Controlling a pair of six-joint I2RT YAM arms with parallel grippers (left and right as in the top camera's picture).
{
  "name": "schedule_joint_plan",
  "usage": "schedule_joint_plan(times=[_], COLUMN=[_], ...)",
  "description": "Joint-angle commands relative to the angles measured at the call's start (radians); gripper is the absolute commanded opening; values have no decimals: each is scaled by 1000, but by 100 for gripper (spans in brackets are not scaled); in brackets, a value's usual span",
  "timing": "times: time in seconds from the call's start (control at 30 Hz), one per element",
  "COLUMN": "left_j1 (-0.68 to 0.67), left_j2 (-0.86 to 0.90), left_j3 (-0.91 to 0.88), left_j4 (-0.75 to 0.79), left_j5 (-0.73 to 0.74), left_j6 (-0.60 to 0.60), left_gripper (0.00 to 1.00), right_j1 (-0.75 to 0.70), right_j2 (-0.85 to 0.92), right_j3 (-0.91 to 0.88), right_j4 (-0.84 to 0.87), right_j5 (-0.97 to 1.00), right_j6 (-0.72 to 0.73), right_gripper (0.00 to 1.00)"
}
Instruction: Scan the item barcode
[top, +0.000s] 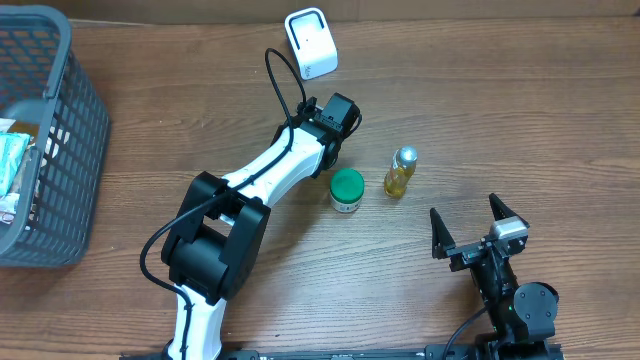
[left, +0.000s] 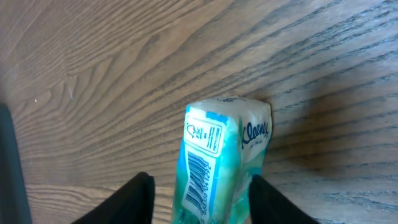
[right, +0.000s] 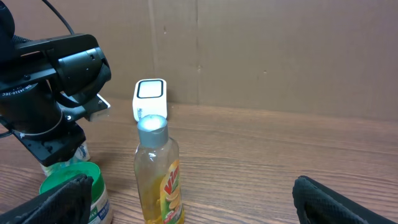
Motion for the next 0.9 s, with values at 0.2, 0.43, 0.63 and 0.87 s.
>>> schedule_joint_plan(times=[0.2, 0.43, 0.63, 0.87], left_j1=[18, 130, 257, 291], left_j2=[0, 1, 1, 1], left_j3=[108, 118, 116, 104], left_j4=[-75, -89, -99, -98], left_j5=[126, 398, 638, 732], left_j6=[-57, 16, 111, 190], left_gripper=[78, 81, 77, 76], right_j1=[1, 1, 1, 1], right_j2=[-7, -7, -7, -7], right_j3=[-11, -11, -11, -11], right_j4=[4, 4, 4, 4], right_j5=[-6, -6, -6, -6], right_j6=[1, 1, 1, 1], right_gripper=[100, 100, 100, 100])
